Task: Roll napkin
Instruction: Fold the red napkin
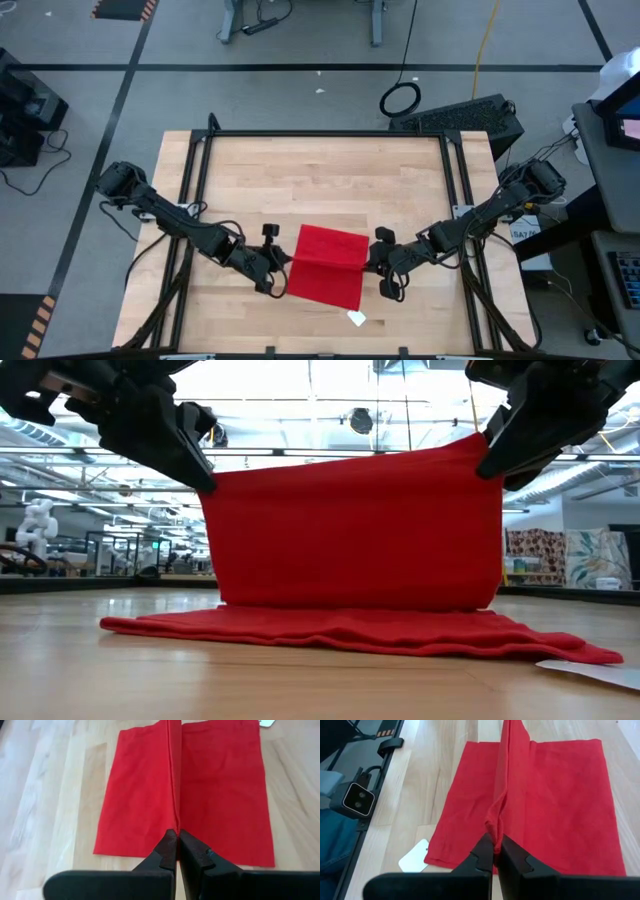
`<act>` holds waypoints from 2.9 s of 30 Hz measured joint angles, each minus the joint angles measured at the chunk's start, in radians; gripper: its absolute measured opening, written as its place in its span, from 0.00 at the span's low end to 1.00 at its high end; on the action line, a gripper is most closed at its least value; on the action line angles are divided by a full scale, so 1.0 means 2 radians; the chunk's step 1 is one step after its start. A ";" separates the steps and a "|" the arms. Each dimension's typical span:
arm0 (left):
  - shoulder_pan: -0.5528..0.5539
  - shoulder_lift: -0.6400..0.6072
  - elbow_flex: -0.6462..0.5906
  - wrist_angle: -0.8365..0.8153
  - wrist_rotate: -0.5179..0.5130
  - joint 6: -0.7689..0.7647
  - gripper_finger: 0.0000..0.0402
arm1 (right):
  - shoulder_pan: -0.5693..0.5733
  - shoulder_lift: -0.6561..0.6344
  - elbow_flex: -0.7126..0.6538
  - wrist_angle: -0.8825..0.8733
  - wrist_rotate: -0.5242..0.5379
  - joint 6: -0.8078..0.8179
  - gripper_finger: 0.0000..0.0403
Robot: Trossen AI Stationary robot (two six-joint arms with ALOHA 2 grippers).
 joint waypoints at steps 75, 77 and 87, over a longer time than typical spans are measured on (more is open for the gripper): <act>0.000 -0.016 0.000 -0.026 0.012 0.001 0.03 | 0.007 0.000 0.000 0.030 -0.023 0.024 0.01; 0.000 -0.016 0.000 -0.025 0.016 0.000 0.03 | 0.010 0.004 0.000 0.034 -0.022 0.026 0.01; 0.000 -0.013 0.000 -0.027 0.018 0.000 0.03 | 0.017 0.048 0.000 0.064 -0.028 0.025 0.01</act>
